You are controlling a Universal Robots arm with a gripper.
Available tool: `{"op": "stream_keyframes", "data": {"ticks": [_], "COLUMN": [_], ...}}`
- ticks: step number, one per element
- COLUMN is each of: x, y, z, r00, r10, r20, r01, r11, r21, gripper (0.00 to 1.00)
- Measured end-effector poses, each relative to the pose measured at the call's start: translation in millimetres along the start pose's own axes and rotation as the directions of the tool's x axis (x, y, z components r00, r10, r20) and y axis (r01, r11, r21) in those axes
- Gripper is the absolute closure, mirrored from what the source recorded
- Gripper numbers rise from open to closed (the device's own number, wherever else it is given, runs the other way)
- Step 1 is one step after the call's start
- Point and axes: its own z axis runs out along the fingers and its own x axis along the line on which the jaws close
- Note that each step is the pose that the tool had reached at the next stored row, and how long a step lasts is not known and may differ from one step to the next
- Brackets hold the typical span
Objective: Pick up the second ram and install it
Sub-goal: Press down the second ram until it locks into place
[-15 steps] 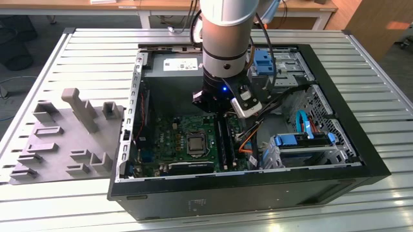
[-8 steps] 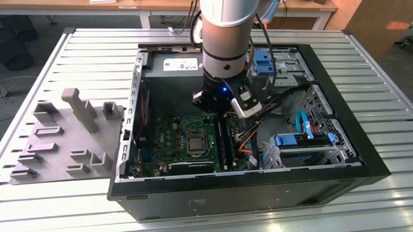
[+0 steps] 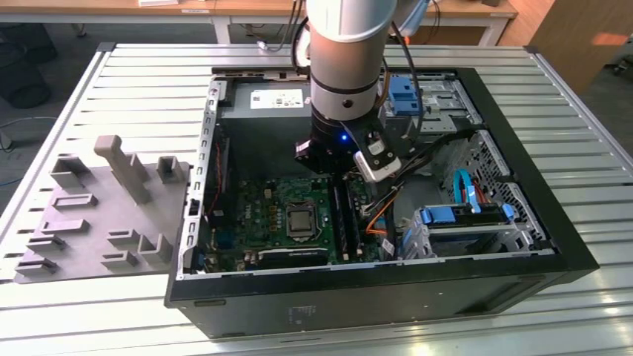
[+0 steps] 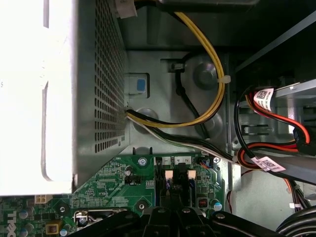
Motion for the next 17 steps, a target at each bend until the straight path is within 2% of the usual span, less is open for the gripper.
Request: {"op": "stream_keyframes", "data": {"ticks": [11,13,17], "x": [0.0,-0.2,-0.7], "y": [0.0,0.4,0.9], "z": [0.2,-2.5,-13.2], "r00": [1.0000,1.0000,1.0000], "r10": [0.000,0.000,0.000], "r20": [0.0000,0.0007,0.0001], "r01": [0.000,0.000,0.000], "r11": [1.0000,1.0000,1.0000], "r21": [0.0000,-0.0020,-0.0002], "gripper": [0.89,0.89,0.89]}}
